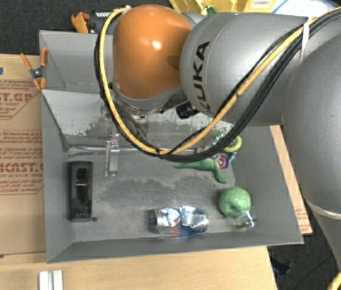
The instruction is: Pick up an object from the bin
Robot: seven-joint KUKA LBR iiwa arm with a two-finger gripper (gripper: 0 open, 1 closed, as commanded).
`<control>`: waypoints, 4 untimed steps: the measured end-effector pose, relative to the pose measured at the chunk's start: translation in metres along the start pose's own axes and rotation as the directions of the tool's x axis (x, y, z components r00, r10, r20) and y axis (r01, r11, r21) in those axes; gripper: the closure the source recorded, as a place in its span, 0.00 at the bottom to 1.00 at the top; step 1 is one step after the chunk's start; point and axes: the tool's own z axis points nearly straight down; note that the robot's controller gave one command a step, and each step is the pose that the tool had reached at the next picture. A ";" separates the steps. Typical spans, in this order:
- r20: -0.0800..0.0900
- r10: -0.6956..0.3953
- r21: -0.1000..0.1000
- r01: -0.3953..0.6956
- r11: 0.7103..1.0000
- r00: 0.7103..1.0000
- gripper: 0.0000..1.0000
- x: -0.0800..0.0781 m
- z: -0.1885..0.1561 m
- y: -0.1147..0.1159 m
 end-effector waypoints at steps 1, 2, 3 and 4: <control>0.008 0.001 -0.001 -0.001 1.000 1.000 0.00 -0.002 -0.005 -0.001; 0.011 -0.197 0.001 0.197 0.980 0.980 0.00 -0.005 0.074 0.012; 0.017 -0.518 0.005 0.518 0.855 0.855 0.00 0.014 0.081 0.031; 0.012 -0.805 0.010 0.805 0.593 0.593 0.00 0.005 0.105 0.026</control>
Offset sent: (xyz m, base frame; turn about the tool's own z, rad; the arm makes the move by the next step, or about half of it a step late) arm 0.0064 0.0267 -0.1707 -0.4363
